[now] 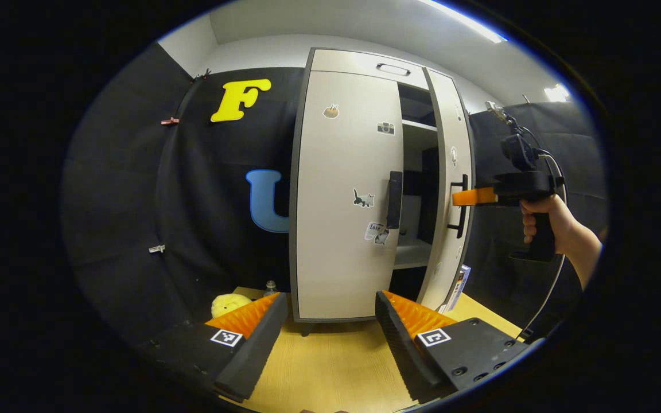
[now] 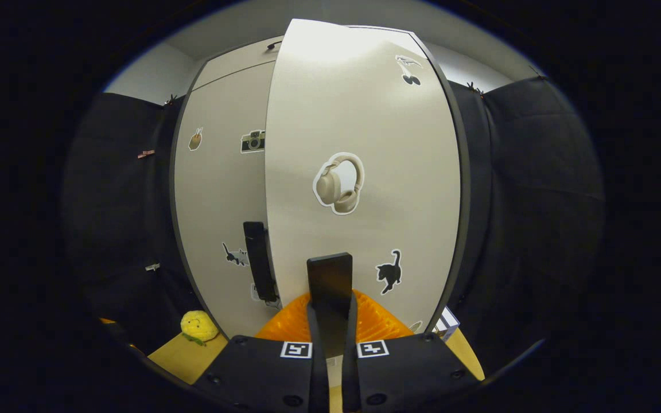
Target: Open the right door of the double-door shoe cabinet with the right hand, and open the left door with the left hand.
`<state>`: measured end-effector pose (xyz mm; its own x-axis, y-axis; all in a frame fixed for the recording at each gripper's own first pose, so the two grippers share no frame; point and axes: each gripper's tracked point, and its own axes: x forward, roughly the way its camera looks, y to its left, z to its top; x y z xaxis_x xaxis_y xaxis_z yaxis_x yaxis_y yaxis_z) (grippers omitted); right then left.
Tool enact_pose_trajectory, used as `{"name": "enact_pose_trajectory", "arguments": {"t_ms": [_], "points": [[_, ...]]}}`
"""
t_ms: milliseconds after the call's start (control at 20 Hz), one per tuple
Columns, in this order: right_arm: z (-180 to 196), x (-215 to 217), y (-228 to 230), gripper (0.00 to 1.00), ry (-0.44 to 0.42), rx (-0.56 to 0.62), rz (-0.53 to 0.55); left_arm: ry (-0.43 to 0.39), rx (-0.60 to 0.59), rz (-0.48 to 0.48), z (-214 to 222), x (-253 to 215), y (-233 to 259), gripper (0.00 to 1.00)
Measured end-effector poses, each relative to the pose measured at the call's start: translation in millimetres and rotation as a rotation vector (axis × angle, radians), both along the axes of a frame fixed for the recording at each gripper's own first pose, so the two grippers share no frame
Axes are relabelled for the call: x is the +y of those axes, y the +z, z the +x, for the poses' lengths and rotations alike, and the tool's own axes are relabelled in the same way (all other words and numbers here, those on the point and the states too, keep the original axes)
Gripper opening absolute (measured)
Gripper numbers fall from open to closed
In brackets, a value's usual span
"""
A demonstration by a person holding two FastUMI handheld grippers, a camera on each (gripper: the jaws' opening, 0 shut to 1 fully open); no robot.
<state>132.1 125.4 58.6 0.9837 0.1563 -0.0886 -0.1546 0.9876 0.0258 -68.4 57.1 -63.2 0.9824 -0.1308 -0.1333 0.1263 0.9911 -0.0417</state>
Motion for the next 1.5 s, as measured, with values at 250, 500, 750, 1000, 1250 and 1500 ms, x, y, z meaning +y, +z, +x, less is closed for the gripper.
{"name": "enact_pose_trajectory", "arguments": {"t_ms": [250,500,750,1000,1250,1500], "points": [[-15.9,-10.4,4.3,0.13,0.041,-0.002,0.013,0.054,-0.001,0.0,-12.8,-13.0,6.7,0.95],[-27.7,-23.7,7.8,0.13,0.058,-0.003,0.033,0.087,-0.003,0.013,-31.7,-41.0,10.8,0.95],[-36.8,-40.2,10.4,0.13,0.06,-0.004,0.046,0.103,-0.004,0.02,-45.8,-69.8,13.5,0.95],[-42.5,-58.8,12.8,0.12,0.056,-0.011,0.036,0.117,-0.009,-0.001,-55.6,-96.2,15.8,0.95],[-43.6,-88.4,12.6,0.12,0.02,-0.021,0.027,0.12,-0.009,0.017,-61.6,-125.3,15.0,0.95],[-46.5,-123.5,11.2,0.05,-0.043,-0.005,0.058,0.091,-0.011,0.017,-61.4,-152.9,16.8,0.95]]}}
